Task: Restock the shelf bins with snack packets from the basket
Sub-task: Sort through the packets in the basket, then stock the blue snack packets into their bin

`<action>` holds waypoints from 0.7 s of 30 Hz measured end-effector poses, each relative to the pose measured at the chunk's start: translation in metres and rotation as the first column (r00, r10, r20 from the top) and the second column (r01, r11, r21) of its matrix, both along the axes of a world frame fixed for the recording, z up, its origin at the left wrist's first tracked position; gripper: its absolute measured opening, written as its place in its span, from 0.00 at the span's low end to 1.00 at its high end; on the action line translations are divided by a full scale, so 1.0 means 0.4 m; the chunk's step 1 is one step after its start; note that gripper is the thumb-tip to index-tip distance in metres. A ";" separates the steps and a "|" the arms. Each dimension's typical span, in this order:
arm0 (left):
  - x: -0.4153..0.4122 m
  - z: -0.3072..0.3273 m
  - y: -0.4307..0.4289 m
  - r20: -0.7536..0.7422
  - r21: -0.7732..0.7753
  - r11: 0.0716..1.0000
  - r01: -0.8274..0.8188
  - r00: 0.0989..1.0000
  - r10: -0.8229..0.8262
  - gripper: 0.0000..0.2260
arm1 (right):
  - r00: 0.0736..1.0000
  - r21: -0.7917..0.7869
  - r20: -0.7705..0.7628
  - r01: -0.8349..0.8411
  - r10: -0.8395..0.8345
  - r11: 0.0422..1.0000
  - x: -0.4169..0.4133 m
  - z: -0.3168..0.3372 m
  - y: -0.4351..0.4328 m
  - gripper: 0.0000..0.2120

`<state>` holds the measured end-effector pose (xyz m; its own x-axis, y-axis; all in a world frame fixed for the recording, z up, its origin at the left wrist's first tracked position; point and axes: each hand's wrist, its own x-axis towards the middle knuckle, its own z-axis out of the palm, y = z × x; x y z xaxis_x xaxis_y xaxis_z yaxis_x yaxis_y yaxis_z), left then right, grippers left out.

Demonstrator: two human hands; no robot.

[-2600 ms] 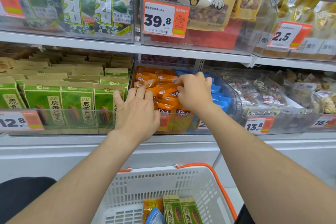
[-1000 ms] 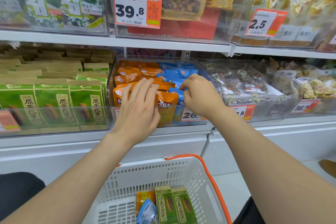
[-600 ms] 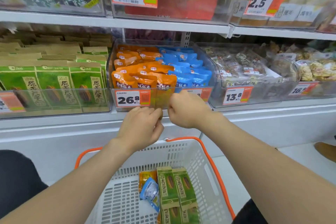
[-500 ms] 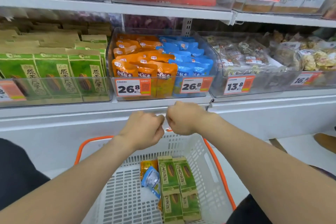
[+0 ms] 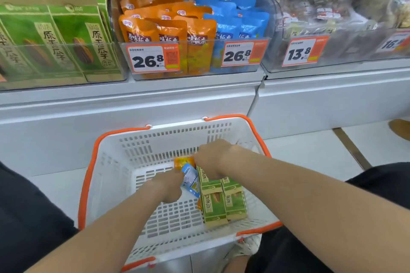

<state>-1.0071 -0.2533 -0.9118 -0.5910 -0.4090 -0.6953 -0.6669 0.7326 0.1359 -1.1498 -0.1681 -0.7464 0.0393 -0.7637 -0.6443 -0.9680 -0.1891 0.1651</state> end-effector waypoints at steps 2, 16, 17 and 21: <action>-0.008 -0.021 -0.007 0.013 0.049 0.998 -0.038 0.999 0.038 0.24 | 1.000 -0.001 -0.010 -0.001 0.001 1.000 -0.005 -0.006 -0.006 0.02; -0.060 -0.138 -0.030 -0.114 0.419 0.835 -0.357 0.892 0.438 0.20 | 0.999 0.080 -0.037 0.032 -0.029 0.996 -0.054 -0.101 -0.053 0.05; -0.061 -0.138 -0.033 -0.130 0.425 0.822 -0.379 0.873 0.470 0.18 | 0.999 0.085 -0.033 0.035 -0.032 0.996 -0.058 -0.103 -0.054 0.06; -0.065 -0.131 -0.043 -0.260 0.442 0.770 -0.460 0.756 0.601 0.11 | 0.998 0.101 -0.054 0.038 -0.032 0.994 -0.063 -0.114 -0.062 0.05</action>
<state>-1.0333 -0.2704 -0.9642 -0.5825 -0.5211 -0.6238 -0.7779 0.1349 0.6138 -1.1749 -0.1928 -0.7918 -0.0221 -0.6945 -0.7192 -0.9649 -0.1735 0.1972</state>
